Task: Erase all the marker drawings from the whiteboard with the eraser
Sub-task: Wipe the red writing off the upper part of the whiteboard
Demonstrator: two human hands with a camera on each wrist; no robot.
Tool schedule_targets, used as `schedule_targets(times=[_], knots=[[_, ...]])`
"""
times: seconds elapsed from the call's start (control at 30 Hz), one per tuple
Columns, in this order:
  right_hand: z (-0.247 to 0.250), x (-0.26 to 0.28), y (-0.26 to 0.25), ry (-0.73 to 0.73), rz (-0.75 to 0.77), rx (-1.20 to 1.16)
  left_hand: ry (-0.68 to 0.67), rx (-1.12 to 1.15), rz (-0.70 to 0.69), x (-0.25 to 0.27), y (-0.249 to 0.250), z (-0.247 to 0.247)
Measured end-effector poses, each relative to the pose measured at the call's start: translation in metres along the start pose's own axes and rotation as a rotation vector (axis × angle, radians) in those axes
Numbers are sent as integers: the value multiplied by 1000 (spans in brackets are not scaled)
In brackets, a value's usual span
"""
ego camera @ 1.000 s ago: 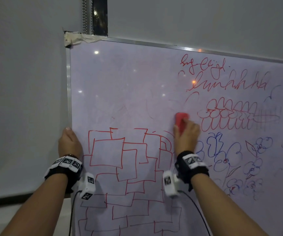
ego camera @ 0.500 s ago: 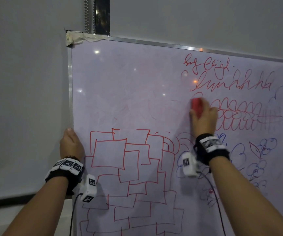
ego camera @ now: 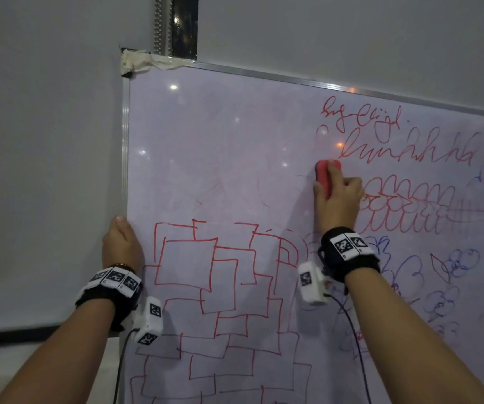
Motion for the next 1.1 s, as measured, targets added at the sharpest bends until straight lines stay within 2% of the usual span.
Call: schedule_targets(times=[0.07,0.17,0.2,0.27,0.33,0.37,0.4,0.5,0.53,0.6,0.67,0.77,0.83,0.97,1.03,1.1], knots=[[9,-6,11,-6,-16,22,7,-1,-11,0,0,0],[15,-7,23,129,-194,-54,19,-5,-25,0,0,0],[7,1,12,113,-163,-86,22,-5,-25,0,0,0],[-19,25,-19,-29,53,-89,18,-4,-22,-1,0,1],[-29,40,-33,-162,255,21,12,-3,-16,1,0,1],[-24,36,-29,-172,280,48,11,0,-15,2,1,2],[-16,26,-20,-143,229,55,12,2,-16,2,2,2],[3,5,16,58,-117,-31,19,-4,-3,2,1,2],[-1,9,13,85,-146,-53,19,-5,2,2,1,2],[-25,33,-15,28,-24,-83,15,-6,0,1,1,1],[-52,68,-47,-120,167,-65,7,-11,-5,0,1,1],[-59,85,-52,-227,308,-7,-3,-7,-1,0,1,0],[-46,68,-34,-189,241,16,-1,-5,-5,0,2,1],[-28,32,-15,41,-25,-18,26,-5,-13,1,3,2],[-42,45,-35,14,6,-34,30,-6,-14,2,3,3],[-67,74,-62,-125,158,-40,30,3,-16,1,2,3]])
Point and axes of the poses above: each hand's wrist, its own x-axis away from the middle knuckle, its own z-axis out of the back of the hand, y = z × x, the point moved 7 cm from there along -x, towards the middle knuckle, and after that the axes turned 15 degrees about -x, right-handed, at the moved point
